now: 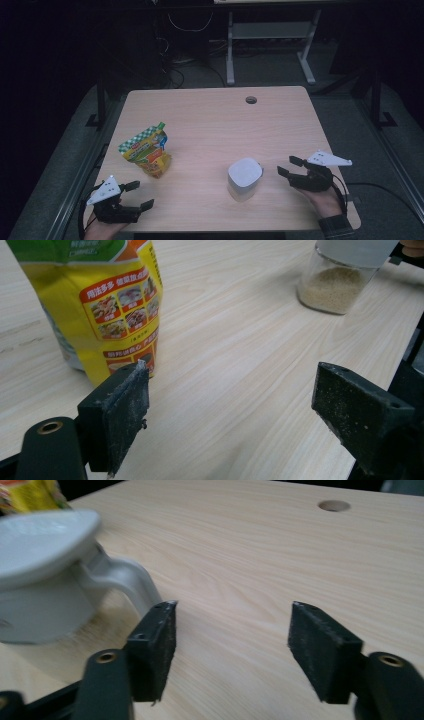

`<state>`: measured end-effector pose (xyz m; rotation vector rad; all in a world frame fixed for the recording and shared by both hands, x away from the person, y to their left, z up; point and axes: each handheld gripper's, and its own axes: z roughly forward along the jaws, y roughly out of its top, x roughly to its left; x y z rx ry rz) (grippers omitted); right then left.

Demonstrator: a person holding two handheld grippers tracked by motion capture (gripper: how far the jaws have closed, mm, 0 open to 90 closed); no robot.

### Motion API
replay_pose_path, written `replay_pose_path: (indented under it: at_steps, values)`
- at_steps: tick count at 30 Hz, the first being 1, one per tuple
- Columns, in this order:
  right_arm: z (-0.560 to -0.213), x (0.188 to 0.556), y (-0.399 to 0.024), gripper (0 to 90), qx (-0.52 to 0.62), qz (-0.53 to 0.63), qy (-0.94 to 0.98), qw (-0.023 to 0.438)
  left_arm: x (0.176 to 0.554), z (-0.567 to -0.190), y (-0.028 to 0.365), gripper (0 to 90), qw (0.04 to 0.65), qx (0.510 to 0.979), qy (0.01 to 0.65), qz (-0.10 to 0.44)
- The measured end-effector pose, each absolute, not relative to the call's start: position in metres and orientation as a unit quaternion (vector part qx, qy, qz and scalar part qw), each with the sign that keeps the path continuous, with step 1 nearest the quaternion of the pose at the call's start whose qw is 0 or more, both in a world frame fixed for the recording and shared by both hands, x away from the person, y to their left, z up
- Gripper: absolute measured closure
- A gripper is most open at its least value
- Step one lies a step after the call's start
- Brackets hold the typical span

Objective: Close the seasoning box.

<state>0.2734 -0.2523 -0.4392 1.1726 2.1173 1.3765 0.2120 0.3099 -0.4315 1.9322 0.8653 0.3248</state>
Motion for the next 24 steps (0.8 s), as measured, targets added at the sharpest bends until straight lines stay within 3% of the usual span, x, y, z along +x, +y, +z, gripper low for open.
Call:
replay_pose_path:
  at_steps: [9,24]
  values:
    - [-0.460,0.268,-0.256,19.6,0.436,0.458,0.746,0.208,0.216,-0.435,0.309,14.8,0.466,0.798,0.360,0.130]
    - [-0.469,0.266,-0.254,15.6,0.436,0.438,0.756,0.216,0.222,-0.435,0.310,14.8,0.456,0.802,0.362,0.129]
